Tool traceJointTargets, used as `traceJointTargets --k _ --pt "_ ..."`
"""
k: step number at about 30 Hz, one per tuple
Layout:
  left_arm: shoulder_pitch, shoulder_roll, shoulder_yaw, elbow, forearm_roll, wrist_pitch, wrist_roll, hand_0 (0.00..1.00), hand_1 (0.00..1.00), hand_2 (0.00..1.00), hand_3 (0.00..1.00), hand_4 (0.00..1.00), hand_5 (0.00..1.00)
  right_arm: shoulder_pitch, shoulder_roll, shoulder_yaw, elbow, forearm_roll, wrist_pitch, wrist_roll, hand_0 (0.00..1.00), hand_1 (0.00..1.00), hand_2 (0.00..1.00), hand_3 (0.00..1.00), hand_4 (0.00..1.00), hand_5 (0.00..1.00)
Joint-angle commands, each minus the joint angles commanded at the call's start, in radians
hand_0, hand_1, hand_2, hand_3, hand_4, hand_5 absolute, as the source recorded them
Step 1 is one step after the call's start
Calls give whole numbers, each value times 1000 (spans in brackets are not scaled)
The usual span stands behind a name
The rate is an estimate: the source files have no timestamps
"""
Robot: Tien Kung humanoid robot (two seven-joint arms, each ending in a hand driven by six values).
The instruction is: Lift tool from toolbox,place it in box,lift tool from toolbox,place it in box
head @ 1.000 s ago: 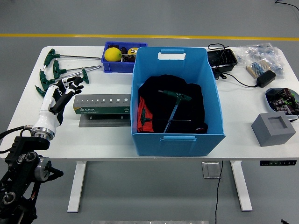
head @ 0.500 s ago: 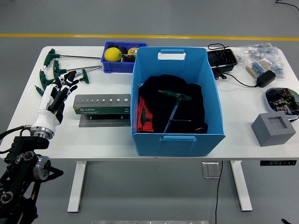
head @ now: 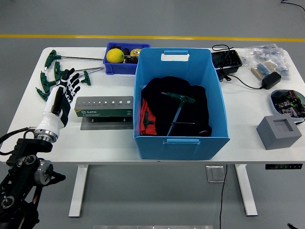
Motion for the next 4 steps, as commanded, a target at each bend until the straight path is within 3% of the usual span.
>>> traceJointTargets --k 4 --pt "5 1 4 3 -6 2 -7 977 998 998 998 998 979 -4 2 7 0 -9 -1 -4 669 650 728 571 764 714"
